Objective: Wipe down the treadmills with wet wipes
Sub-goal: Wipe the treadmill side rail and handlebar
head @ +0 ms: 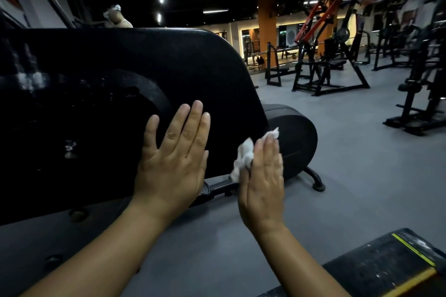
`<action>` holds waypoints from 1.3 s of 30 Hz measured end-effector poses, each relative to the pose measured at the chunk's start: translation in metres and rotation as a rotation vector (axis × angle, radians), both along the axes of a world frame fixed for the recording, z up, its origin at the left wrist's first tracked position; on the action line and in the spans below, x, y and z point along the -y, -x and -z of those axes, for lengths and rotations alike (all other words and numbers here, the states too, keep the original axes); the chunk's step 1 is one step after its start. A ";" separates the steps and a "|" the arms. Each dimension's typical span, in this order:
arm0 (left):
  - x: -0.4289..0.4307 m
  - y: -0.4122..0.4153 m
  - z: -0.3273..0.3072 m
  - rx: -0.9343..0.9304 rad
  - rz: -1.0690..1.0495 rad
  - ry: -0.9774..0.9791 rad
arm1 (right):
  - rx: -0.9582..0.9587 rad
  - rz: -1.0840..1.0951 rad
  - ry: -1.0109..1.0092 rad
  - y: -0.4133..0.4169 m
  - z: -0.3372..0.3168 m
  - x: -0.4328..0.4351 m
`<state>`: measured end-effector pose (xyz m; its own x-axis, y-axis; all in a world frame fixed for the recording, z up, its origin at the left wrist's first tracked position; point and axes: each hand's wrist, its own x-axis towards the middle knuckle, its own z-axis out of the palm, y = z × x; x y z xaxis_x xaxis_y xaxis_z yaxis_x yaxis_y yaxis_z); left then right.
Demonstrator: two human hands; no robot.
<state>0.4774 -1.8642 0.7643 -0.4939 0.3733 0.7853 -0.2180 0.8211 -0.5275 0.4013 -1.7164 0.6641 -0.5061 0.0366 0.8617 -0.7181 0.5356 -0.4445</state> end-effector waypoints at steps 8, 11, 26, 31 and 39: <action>0.003 0.000 0.001 -0.020 -0.016 0.030 | -0.081 -0.053 -0.050 -0.017 -0.007 0.022; 0.002 -0.002 -0.001 -0.008 -0.028 0.032 | -0.003 -0.008 0.062 -0.010 -0.036 0.017; 0.057 -0.043 -0.062 -0.074 0.009 -0.019 | -0.351 -0.040 -0.158 -0.016 -0.156 0.064; 0.072 -0.048 -0.066 -0.113 -0.036 -0.030 | -0.497 0.011 -0.458 0.002 -0.147 0.027; 0.073 -0.049 -0.069 -0.091 -0.049 -0.004 | -0.493 -0.254 -0.295 -0.021 -0.199 0.061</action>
